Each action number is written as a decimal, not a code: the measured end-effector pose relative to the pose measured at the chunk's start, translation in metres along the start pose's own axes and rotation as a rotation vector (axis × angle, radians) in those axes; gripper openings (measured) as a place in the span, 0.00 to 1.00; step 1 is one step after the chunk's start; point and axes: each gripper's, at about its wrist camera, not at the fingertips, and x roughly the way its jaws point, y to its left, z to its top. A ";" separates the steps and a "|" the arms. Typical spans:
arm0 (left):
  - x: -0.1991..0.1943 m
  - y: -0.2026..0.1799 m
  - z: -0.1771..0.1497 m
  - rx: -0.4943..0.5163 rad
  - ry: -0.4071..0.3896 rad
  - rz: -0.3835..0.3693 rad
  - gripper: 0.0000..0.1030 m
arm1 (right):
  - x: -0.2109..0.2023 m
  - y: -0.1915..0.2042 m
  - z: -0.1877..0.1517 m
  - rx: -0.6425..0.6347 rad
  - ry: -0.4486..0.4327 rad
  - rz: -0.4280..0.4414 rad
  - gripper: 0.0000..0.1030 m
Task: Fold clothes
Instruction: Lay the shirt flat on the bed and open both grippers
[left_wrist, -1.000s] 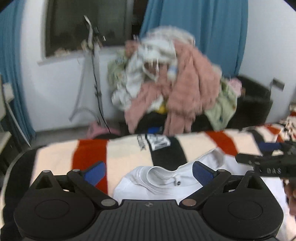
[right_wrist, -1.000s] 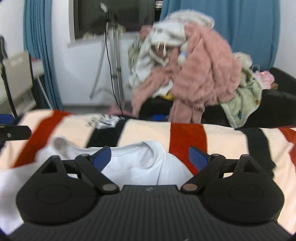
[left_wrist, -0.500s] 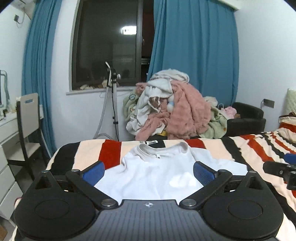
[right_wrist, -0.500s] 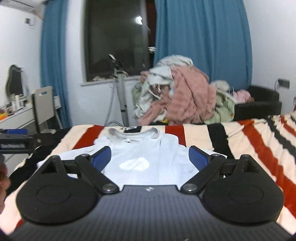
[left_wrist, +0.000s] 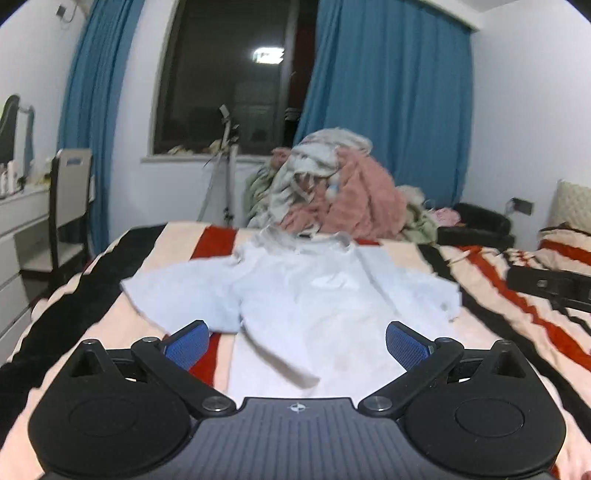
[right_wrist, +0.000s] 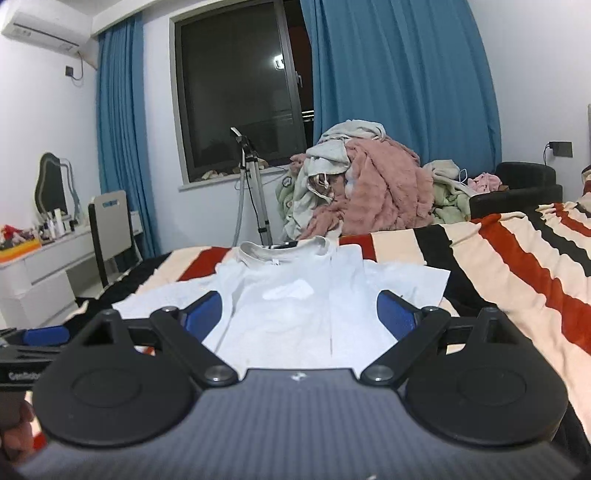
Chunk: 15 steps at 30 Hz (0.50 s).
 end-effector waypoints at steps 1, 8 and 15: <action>0.005 0.004 0.001 -0.023 0.009 0.001 1.00 | 0.001 0.000 0.000 0.002 -0.001 -0.007 0.89; 0.054 0.054 0.002 -0.243 0.124 0.014 0.99 | 0.014 -0.002 -0.009 0.025 0.039 -0.043 0.89; 0.135 0.150 0.018 -0.469 0.159 0.187 0.95 | 0.052 -0.012 -0.029 0.070 0.129 -0.076 0.89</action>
